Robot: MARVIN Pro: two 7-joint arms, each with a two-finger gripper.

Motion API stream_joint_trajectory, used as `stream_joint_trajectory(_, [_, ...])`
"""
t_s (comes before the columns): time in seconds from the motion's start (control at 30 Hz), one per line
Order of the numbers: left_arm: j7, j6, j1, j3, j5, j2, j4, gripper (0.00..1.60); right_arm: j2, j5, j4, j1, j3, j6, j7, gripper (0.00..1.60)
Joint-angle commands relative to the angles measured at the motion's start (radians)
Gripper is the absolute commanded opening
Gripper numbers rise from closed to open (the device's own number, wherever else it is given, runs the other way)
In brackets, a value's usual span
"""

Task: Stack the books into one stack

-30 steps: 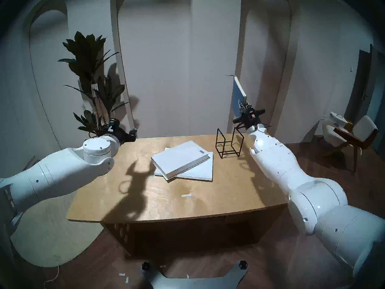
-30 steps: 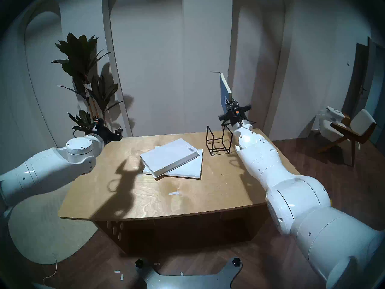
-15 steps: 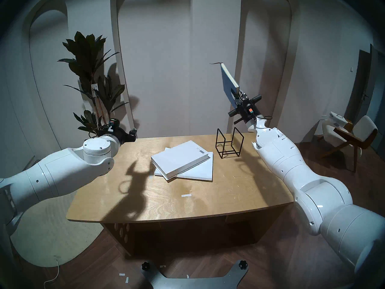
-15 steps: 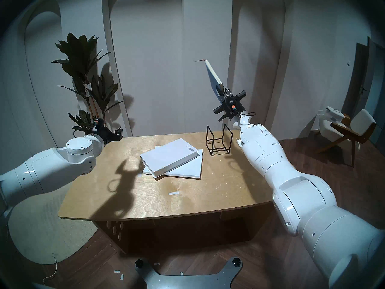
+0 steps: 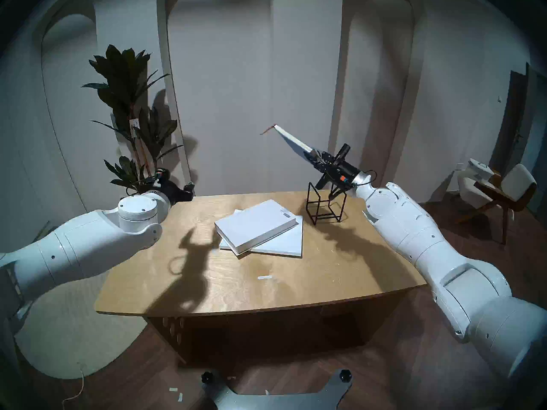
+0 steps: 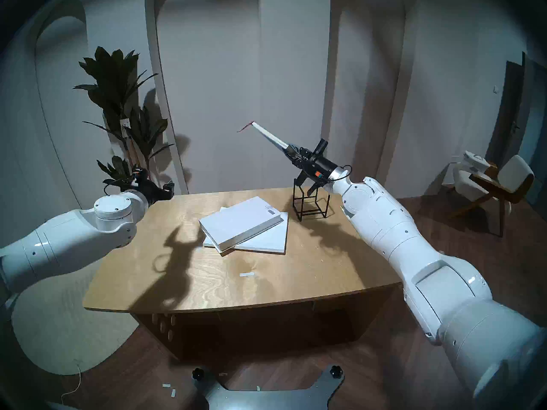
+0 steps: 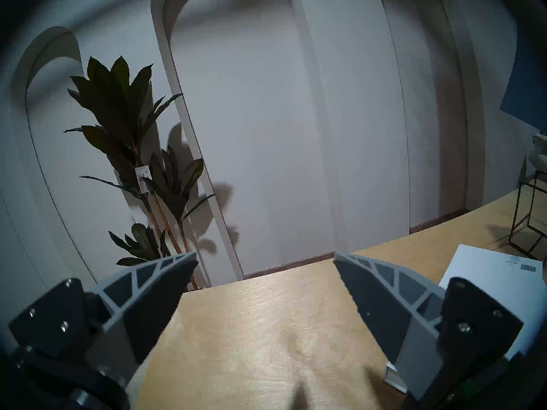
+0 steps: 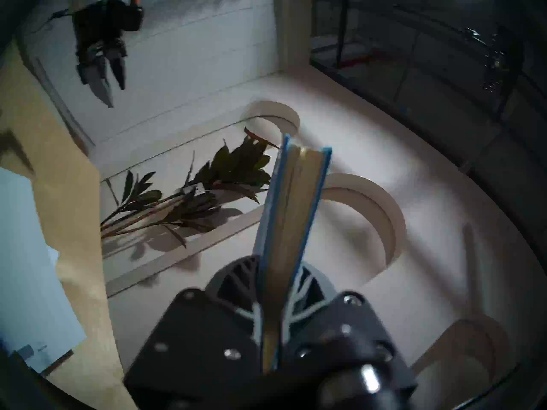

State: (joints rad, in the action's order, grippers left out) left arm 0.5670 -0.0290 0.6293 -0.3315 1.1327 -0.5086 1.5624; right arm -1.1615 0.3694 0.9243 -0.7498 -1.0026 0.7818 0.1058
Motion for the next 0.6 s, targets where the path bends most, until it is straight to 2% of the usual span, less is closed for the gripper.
stream_joint_trajectory(0.0, [0.002, 0.003, -0.026, -0.019, -0.003, -0.001, 0.0, 1.6, 0.018, 0.038, 0.116, -0.024, 0.024, -0.059, 0.026, 0.0])
stream_joint_trajectory(0.1, [0.002, 0.003, -0.026, -0.019, -0.003, -0.001, 0.0, 1.6, 0.012, 0.107, 0.156, -0.035, 0.058, -0.141, 0.056, 0.0])
stream_joint_trajectory(0.13, [0.002, 0.003, -0.027, -0.02, -0.003, -0.001, -0.001, 1.6, 0.0, 0.122, 0.151, -0.036, 0.062, -0.146, 0.059, 0.0])
stream_joint_trajectory(0.2, [0.002, 0.003, -0.027, -0.019, -0.003, -0.002, -0.001, 1.6, -0.044, 0.187, 0.131, -0.023, 0.092, -0.209, 0.071, 0.0])
stream_joint_trajectory(0.37, [0.002, 0.003, -0.027, -0.019, -0.003, -0.001, -0.001, 1.6, -0.121, 0.255, 0.082, -0.005, 0.129, -0.308, 0.078, 0.0])
stream_joint_trajectory(0.57, [0.002, 0.003, -0.027, -0.019, -0.003, -0.002, -0.001, 1.6, -0.181, 0.331, 0.038, 0.005, 0.17, -0.422, 0.042, 0.0])
